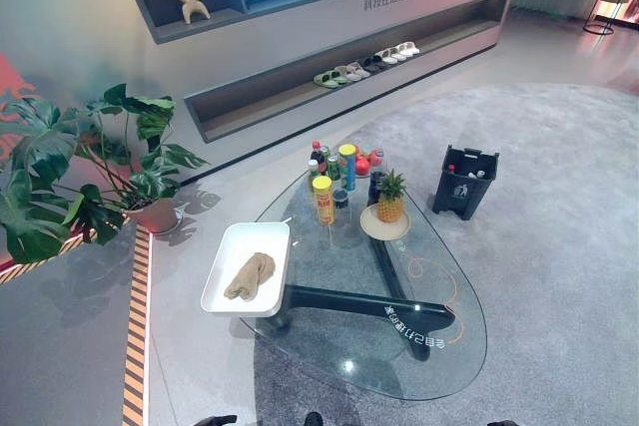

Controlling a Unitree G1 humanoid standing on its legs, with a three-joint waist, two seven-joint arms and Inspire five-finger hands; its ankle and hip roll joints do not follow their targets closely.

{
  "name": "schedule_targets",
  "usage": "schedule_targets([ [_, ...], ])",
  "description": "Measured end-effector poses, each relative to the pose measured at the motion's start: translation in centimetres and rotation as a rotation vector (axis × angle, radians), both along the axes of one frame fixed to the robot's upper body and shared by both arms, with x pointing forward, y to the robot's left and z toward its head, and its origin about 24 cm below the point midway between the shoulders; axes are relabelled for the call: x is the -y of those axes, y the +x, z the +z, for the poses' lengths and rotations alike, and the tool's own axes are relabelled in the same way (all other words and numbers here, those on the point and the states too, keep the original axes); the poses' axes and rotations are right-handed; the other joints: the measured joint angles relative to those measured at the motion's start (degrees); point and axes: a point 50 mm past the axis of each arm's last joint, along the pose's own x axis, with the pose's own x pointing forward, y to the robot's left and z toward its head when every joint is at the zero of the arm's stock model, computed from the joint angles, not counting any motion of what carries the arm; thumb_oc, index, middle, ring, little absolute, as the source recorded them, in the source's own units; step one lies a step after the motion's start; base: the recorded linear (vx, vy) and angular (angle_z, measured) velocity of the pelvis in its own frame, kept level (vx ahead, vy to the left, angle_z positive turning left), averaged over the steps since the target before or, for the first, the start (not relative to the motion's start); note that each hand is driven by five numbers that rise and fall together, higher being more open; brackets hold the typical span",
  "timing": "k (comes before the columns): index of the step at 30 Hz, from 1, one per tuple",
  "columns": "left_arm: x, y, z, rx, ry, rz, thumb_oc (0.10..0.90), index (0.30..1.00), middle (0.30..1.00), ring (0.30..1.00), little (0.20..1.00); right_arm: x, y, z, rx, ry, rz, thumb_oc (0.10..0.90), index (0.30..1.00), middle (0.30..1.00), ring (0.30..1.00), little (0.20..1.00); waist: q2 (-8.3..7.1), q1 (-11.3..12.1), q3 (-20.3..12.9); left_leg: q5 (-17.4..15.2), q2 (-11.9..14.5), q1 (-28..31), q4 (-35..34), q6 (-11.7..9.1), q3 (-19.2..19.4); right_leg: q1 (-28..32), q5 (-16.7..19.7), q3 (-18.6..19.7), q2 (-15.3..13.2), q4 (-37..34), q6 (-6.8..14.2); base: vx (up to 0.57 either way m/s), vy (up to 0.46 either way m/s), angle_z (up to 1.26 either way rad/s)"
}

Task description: Wipe the table with a cloth and put it in the basket.

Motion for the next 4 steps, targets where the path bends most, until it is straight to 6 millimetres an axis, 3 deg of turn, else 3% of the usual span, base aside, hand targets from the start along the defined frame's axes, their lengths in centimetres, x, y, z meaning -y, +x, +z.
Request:
schedule_targets([
  [4,0.01,-0.07,-0.02,-0.008,0.000,-0.001,0.800,0.900,0.900,0.900,0.900,-0.01,-0.08,-0.02,-0.019,-0.003,0.035,0.800,0.900,0.900,0.900,0.900,0.03,-0.07,-0.03,-0.01,0.02,-0.01,0.00,0.02,0.08,0.02,0.00,0.04,0.00,0.02,0.00,0.00,0.000,0.00],
])
